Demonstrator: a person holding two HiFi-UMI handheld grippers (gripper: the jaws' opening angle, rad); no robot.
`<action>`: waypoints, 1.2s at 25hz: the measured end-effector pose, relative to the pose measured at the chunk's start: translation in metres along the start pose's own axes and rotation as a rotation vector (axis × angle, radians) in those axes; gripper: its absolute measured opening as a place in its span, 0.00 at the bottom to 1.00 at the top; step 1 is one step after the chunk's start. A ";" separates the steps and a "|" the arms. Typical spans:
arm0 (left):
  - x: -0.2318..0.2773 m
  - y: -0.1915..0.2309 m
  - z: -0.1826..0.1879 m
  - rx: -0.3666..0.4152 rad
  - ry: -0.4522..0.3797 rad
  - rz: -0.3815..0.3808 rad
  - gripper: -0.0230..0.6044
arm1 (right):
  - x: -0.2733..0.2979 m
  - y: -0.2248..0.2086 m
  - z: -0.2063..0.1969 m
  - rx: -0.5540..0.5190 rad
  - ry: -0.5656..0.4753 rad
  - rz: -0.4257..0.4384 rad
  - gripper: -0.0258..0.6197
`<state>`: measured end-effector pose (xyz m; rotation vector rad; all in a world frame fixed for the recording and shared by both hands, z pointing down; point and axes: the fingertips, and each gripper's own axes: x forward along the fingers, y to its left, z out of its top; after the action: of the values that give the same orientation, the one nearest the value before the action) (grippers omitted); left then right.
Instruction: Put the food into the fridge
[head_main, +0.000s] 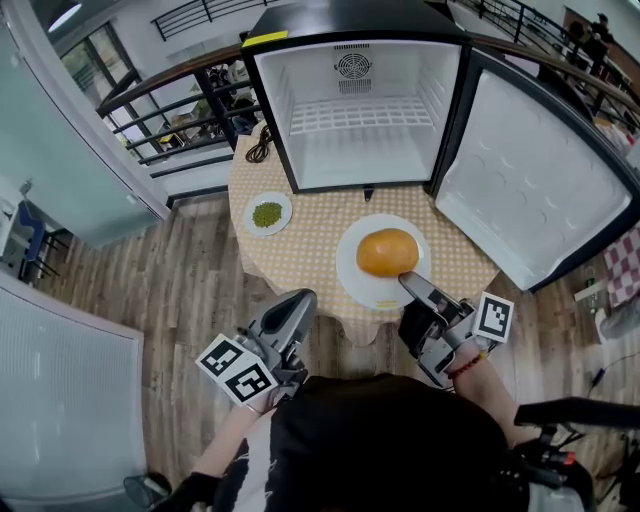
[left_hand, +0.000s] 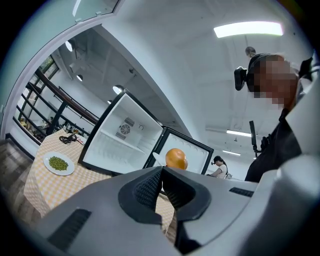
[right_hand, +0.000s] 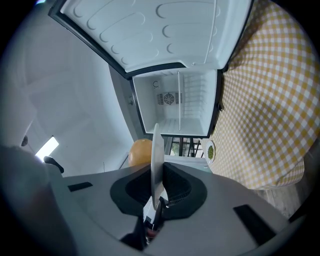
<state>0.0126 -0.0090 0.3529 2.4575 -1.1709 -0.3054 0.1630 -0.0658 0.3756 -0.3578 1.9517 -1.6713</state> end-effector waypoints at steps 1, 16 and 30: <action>0.000 0.000 0.000 0.000 -0.002 0.002 0.06 | 0.000 0.000 0.000 -0.002 0.003 0.001 0.09; -0.006 0.005 -0.013 -0.028 0.021 0.010 0.06 | -0.004 -0.015 -0.002 0.018 -0.018 -0.024 0.09; 0.037 0.076 0.024 -0.024 0.068 -0.090 0.06 | 0.054 -0.032 0.032 0.001 -0.118 -0.041 0.09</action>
<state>-0.0253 -0.0870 0.3641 2.4842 -1.0245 -0.2574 0.1322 -0.1270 0.3912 -0.4881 1.8683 -1.6380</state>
